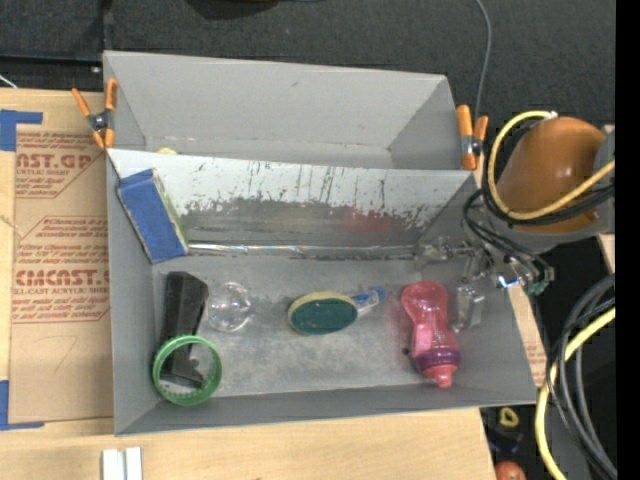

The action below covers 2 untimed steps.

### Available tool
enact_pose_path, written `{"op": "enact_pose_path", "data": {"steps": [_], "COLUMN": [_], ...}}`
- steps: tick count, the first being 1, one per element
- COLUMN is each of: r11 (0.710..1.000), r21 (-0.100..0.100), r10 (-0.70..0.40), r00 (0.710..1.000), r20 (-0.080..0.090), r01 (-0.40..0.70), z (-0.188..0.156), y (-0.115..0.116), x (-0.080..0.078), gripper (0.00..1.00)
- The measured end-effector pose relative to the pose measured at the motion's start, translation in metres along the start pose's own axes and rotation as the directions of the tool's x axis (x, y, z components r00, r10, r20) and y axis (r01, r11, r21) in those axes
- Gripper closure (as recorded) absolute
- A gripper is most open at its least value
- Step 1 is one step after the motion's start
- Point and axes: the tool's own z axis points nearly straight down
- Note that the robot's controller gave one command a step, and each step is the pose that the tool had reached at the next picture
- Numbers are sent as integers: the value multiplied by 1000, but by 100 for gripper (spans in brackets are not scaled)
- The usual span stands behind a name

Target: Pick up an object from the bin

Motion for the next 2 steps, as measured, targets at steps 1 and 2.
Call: {"op": "enact_pose_path", "data": {"steps": [1, 2], "r11": [997, 992], "r21": [-11, 9], "r10": [-79, 122], "r00": [997, 992], "r20": [-5, 21], "r01": [79, -123], "z": [56, 51], "y": [47, 40], "x": [-39, 30], "gripper": [0, 0]}}
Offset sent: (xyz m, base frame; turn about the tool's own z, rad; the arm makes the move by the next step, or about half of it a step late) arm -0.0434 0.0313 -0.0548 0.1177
